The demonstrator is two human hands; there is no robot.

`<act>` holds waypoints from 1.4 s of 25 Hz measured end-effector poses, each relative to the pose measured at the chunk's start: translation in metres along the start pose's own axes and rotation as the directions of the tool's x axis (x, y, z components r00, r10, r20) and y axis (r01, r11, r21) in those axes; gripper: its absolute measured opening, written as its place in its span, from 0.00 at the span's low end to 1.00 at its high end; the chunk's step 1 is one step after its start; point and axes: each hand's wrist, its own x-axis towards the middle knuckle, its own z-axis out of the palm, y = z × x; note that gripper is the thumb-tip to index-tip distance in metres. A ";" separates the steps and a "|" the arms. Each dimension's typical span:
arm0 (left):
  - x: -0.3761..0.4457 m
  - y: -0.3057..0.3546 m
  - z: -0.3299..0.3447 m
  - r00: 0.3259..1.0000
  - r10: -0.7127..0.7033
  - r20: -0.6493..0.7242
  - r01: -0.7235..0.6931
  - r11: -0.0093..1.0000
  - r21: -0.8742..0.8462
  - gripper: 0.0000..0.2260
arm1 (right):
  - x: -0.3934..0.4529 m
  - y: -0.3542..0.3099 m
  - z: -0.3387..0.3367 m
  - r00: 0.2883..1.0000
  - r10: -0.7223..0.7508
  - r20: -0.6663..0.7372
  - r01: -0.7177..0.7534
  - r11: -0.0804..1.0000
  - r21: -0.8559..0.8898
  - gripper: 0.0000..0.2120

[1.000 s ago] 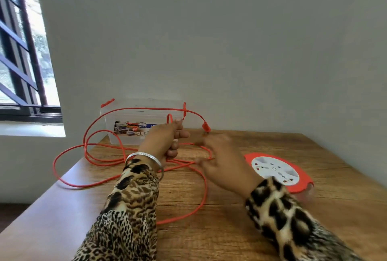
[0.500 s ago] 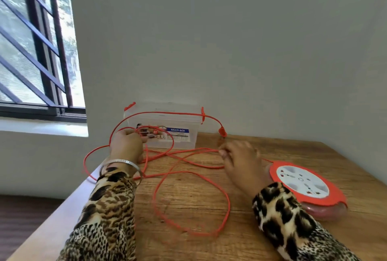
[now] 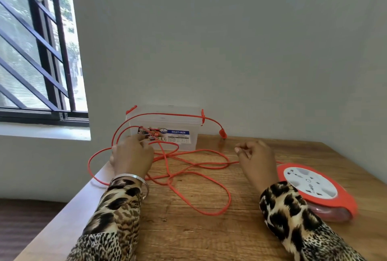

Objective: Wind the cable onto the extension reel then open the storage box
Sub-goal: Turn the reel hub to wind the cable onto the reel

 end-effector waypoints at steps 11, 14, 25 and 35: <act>-0.057 0.050 0.024 0.753 0.639 -0.156 -0.658 0.735 -0.164 0.06 | 0.004 0.001 -0.022 1.000 -0.012 -0.007 0.012 1.000 0.002 0.05; -0.085 0.067 0.036 0.646 0.761 -0.064 -0.755 0.624 -0.202 0.06 | 0.005 0.012 -0.038 0.998 -0.001 -0.057 -0.003 0.998 -0.068 0.05; -0.183 0.148 0.102 0.767 0.420 0.485 -0.386 0.906 -0.174 0.15 | -0.008 0.068 -0.097 0.780 0.623 0.064 -0.507 0.688 -0.518 0.34; -0.152 0.136 0.108 0.746 0.176 0.642 0.261 0.810 -0.525 0.15 | -0.008 0.061 -0.092 0.866 0.501 -0.013 -0.501 0.865 -0.015 0.27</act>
